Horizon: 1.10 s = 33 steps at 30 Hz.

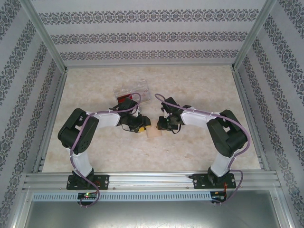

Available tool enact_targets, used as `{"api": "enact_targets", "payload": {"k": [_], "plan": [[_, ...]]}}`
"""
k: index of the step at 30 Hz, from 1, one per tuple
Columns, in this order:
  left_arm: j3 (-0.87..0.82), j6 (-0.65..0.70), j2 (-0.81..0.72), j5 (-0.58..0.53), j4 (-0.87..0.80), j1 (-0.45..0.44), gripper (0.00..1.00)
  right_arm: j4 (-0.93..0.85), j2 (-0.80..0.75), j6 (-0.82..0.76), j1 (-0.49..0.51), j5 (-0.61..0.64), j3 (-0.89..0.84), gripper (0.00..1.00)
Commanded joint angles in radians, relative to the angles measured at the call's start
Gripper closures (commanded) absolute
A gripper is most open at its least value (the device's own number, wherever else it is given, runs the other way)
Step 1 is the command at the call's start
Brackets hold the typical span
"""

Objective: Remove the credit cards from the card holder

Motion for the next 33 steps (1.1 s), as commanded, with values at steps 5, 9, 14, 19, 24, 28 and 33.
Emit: {"api": "enact_targets", "payload": {"k": [5, 9, 14, 19, 24, 28, 33], "plan": [[-0.015, -0.041, 0.017, 0.021, 0.173, -0.031, 0.59, 0.0, 0.044, 0.0, -0.002, -0.054, -0.012, 0.77], [-0.03, -0.024, -0.015, 0.003, 0.189, -0.03, 0.69, -0.004, -0.019, 0.005, -0.006, -0.017, -0.021, 0.76], [-0.045, 0.043, -0.061, -0.027, 0.187, -0.031, 0.83, 0.019, -0.145, 0.012, -0.006, 0.037, -0.048, 0.71], [-0.063, 0.07, -0.091, -0.015, 0.203, -0.03, 0.88, 0.051, -0.196, 0.059, 0.001, 0.055, -0.067, 0.65], [-0.075, 0.074, -0.099, -0.006, 0.215, -0.031, 0.94, 0.12, -0.174, 0.15, 0.009, 0.013, -0.064, 0.59], [-0.083, 0.071, -0.104, -0.008, 0.223, -0.029, 0.97, 0.167, -0.145, 0.221, 0.011, -0.024, -0.063, 0.59], [-0.103, 0.062, -0.135, -0.008, 0.261, -0.029, 1.0, 0.183, -0.115, 0.287, 0.012, -0.059, -0.064, 0.59]]}}
